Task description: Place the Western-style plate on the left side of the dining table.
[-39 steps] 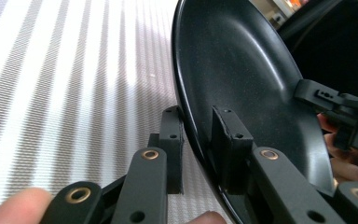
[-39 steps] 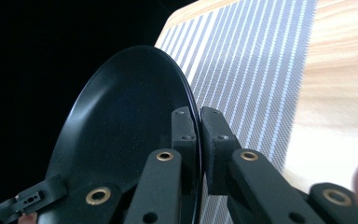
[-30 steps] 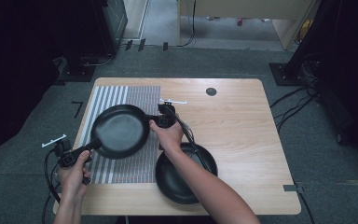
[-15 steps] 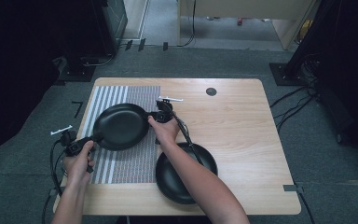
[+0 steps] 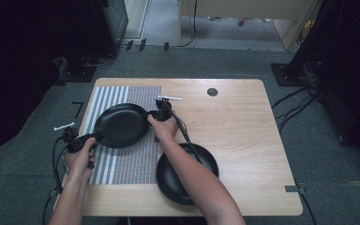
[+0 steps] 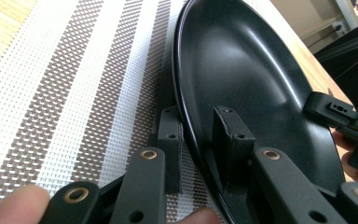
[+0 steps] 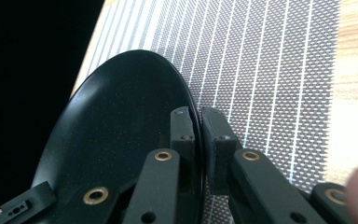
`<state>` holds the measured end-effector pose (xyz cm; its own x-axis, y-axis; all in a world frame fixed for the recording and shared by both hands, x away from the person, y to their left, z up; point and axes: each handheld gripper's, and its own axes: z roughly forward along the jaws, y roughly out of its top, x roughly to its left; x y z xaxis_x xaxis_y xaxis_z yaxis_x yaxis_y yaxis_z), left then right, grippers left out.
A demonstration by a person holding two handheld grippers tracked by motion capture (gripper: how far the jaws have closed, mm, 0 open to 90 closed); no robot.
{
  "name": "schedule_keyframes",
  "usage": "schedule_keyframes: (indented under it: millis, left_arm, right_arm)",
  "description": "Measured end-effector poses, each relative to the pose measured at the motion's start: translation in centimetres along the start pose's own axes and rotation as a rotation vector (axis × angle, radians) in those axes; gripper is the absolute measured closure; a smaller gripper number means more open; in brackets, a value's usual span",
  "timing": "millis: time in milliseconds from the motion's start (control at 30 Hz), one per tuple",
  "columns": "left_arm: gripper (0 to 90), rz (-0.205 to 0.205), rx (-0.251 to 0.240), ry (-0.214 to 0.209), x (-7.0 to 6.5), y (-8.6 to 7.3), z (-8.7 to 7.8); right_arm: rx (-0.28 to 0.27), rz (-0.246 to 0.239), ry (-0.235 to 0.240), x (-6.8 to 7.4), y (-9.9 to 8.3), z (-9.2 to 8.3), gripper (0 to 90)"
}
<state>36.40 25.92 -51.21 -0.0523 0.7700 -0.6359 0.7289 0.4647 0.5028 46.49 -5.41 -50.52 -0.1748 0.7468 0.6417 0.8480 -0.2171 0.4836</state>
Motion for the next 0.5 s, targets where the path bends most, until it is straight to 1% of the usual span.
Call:
schedule_keyframes:
  millis: [33,67,167,200,233,267,300,333,467,500]
  left_arm:
    - [74.1,0.000,0.000,0.000,0.00,0.00,0.00]
    - [74.0,-0.003,0.005,0.001,0.16,-0.03,0.23]
    - [73.9,0.002,0.002,0.005,0.15,-0.06,0.31]
    - [73.9,0.012,0.000,0.008,0.07,-0.10,0.34]
    - [73.9,0.012,0.000,0.008,0.07,-0.10,0.34]
    - [73.9,0.029,0.003,0.013,0.05,-0.14,0.38]
    - [74.1,0.029,0.003,0.013,0.05,-0.14,0.38]
    - [74.0,0.042,0.001,0.015,0.01,-0.18,0.37]
    - [73.2,0.052,0.004,0.023,-0.10,-0.18,0.36]
    - [72.3,0.080,0.013,0.037,-0.37,-0.13,0.36]
  right_arm:
    - [0.000,0.000,0.000,0.00,0.00,0.00,84.1]
    - [0.011,0.001,-0.010,-0.01,0.07,0.20,84.1]
    - [0.010,0.001,-0.008,-0.13,0.07,0.33,84.0]
    - [0.011,-0.001,-0.010,-0.17,0.07,0.34,83.8]
    - [0.011,-0.001,-0.010,-0.17,0.07,0.34,83.8]
    - [0.014,-0.008,-0.019,-0.21,0.01,0.42,83.1]
    - [0.019,-0.013,-0.025,-0.21,-0.04,0.44,82.5]
    - [0.023,-0.019,-0.030,-0.19,-0.11,0.47,82.4]
    - [0.022,-0.038,-0.041,-0.02,-0.13,0.50,81.6]
    - [0.021,-0.044,-0.047,0.08,-0.16,0.52,80.2]
